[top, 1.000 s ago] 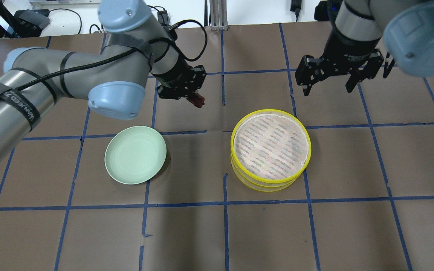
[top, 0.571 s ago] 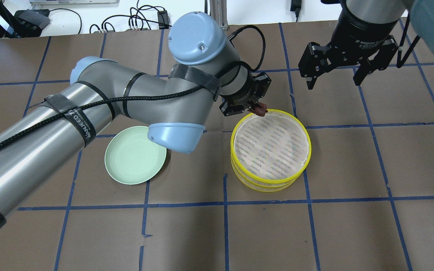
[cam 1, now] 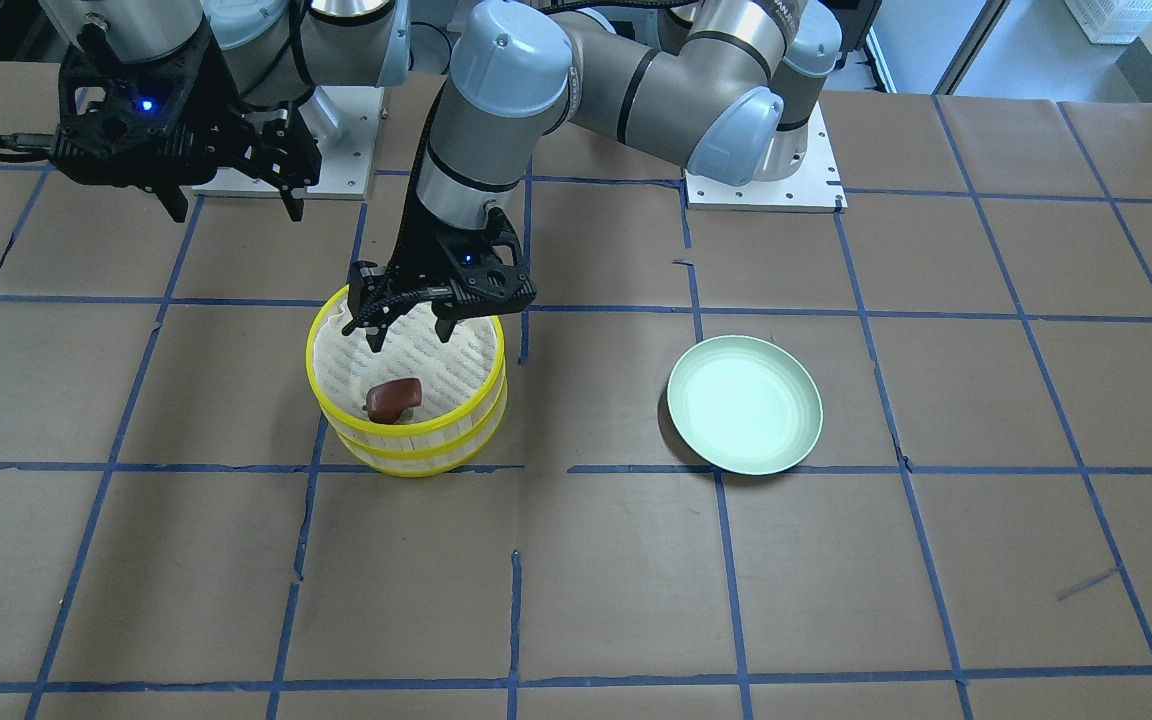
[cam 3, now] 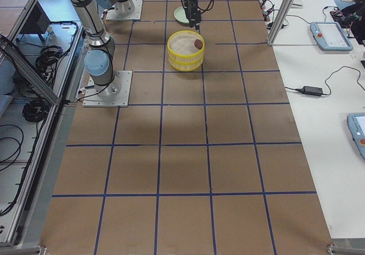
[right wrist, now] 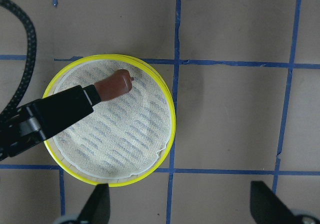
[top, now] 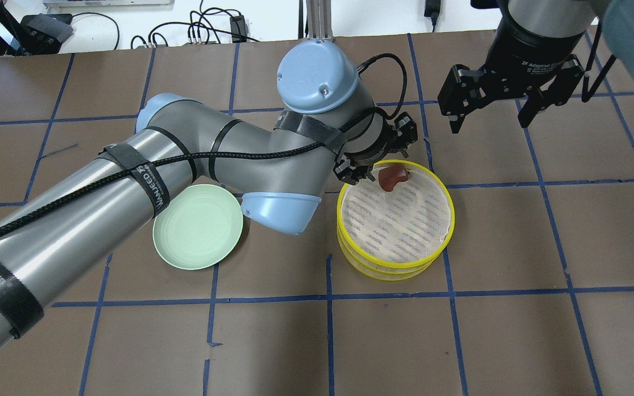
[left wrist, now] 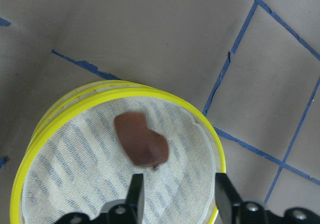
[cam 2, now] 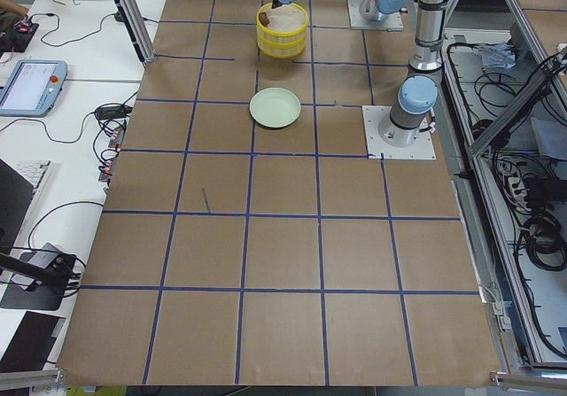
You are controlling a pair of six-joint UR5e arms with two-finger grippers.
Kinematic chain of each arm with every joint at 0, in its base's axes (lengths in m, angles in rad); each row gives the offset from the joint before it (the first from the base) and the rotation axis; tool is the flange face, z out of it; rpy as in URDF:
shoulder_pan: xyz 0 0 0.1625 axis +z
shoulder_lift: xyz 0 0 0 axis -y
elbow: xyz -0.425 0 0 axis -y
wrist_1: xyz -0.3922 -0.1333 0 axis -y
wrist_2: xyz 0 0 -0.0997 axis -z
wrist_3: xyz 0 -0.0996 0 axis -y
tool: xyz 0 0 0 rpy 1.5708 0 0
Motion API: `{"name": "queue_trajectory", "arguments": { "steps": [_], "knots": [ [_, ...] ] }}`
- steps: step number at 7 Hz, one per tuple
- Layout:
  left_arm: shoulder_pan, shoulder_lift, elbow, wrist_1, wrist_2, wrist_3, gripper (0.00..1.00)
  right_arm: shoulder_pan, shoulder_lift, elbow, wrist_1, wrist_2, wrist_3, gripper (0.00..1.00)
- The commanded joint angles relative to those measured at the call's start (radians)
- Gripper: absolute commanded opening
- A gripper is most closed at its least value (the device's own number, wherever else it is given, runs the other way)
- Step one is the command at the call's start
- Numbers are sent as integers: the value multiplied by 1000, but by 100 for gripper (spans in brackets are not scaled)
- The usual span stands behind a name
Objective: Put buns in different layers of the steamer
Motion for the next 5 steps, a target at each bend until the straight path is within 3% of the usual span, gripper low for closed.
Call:
{"name": "queue_trajectory", "arguments": {
  "steps": [1,4,5],
  "knots": [
    [69,30,-9,-55,7,300,100,1,0,2,2,-1,-1,100],
    [426,82,24,-283,-2,836,100,1,-2,0,2,1,-1,100],
    [535,147,53,-501,-1,983,100,1,0,0,0,1,-1,100]
  ]
}}
